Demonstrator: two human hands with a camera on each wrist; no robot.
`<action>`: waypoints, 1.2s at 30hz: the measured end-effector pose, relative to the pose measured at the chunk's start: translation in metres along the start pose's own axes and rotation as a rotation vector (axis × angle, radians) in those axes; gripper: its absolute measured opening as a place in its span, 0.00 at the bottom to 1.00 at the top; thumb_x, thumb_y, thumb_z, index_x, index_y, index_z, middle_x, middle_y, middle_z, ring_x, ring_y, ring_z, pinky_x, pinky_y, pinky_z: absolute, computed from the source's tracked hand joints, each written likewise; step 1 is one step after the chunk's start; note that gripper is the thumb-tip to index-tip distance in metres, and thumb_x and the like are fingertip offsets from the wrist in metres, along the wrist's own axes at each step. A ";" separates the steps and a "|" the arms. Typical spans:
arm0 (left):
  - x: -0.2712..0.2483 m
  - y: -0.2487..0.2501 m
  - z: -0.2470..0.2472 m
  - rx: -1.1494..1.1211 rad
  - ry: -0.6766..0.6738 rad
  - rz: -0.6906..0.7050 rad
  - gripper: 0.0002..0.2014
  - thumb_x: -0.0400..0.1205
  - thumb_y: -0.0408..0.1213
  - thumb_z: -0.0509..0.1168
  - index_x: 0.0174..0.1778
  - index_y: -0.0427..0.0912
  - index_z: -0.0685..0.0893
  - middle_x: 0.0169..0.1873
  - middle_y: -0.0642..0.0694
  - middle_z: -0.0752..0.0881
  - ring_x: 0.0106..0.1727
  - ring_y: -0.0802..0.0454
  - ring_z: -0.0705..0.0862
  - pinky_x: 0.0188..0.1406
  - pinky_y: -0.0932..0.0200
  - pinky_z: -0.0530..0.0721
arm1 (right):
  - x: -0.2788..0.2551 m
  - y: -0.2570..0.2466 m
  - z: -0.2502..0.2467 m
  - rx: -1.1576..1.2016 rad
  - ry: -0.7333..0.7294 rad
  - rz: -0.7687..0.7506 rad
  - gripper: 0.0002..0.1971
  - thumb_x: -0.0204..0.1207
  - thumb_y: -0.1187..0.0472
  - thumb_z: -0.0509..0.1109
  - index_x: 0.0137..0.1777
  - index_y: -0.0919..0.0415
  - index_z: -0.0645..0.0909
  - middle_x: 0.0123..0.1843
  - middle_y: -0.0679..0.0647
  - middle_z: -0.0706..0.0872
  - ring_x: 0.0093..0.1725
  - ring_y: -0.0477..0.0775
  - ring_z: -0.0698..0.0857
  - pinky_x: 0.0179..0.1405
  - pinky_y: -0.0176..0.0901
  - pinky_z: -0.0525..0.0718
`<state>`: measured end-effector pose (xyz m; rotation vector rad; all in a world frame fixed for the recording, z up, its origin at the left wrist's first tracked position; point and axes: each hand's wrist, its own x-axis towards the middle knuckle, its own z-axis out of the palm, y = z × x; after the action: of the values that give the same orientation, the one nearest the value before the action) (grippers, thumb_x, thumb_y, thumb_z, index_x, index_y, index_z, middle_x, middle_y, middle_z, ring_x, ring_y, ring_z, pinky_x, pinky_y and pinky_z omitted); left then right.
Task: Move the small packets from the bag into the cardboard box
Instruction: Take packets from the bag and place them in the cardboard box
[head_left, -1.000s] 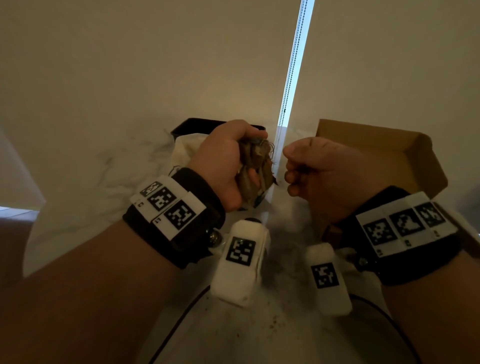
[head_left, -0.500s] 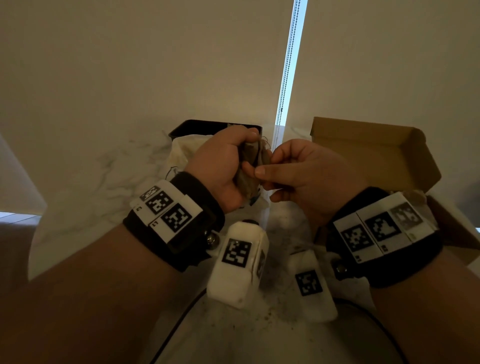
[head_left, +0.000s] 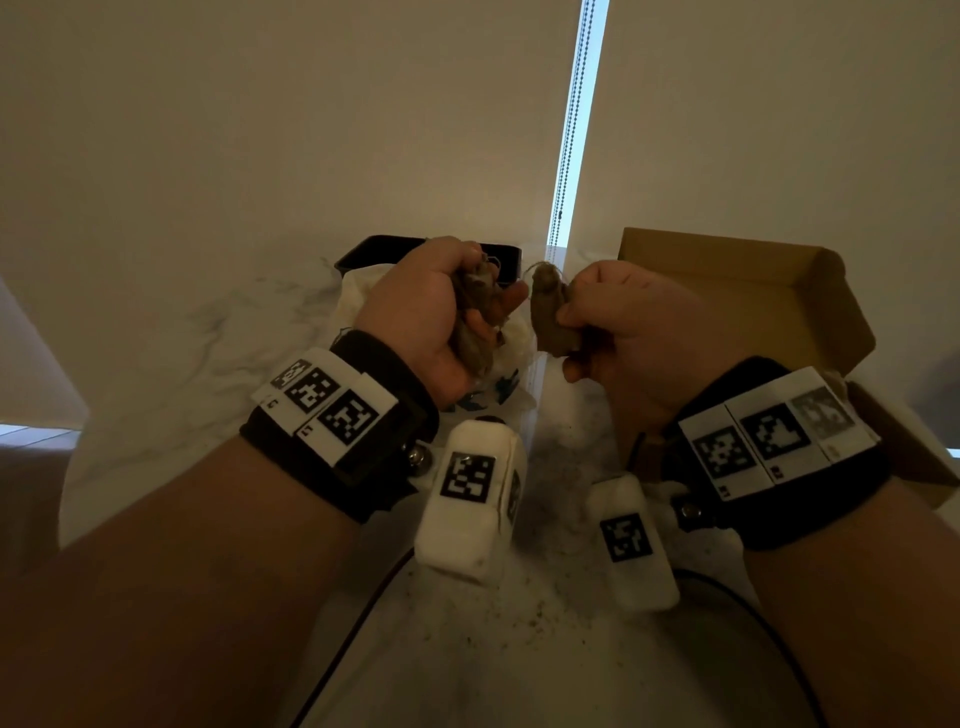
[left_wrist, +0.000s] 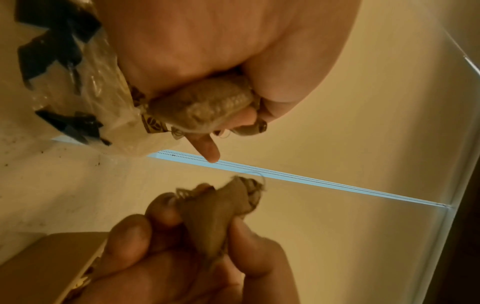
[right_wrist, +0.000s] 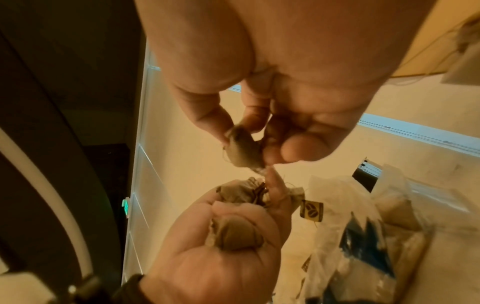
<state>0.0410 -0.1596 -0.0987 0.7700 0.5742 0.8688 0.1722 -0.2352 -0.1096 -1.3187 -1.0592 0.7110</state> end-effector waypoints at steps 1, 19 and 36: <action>0.000 0.000 -0.001 -0.016 0.003 0.007 0.06 0.86 0.35 0.59 0.51 0.43 0.82 0.33 0.46 0.86 0.27 0.53 0.88 0.15 0.71 0.70 | 0.000 0.001 0.000 0.038 -0.007 0.000 0.04 0.69 0.66 0.68 0.35 0.61 0.77 0.34 0.57 0.80 0.31 0.56 0.78 0.28 0.48 0.79; 0.015 -0.007 -0.012 0.417 -0.177 0.000 0.10 0.83 0.41 0.68 0.36 0.44 0.80 0.30 0.46 0.78 0.28 0.55 0.74 0.14 0.70 0.68 | -0.001 -0.009 -0.003 0.451 -0.018 0.221 0.12 0.81 0.60 0.56 0.57 0.66 0.76 0.36 0.58 0.78 0.29 0.51 0.77 0.24 0.40 0.73; 0.019 -0.015 -0.015 0.669 -0.281 0.153 0.10 0.85 0.39 0.68 0.54 0.35 0.88 0.23 0.45 0.79 0.18 0.54 0.74 0.13 0.65 0.70 | 0.005 0.001 0.000 0.311 0.065 0.210 0.10 0.83 0.57 0.63 0.56 0.63 0.82 0.41 0.56 0.82 0.34 0.50 0.83 0.30 0.41 0.80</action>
<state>0.0469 -0.1450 -0.1216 1.5341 0.5611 0.6872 0.1738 -0.2307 -0.1093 -1.1826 -0.7296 0.9422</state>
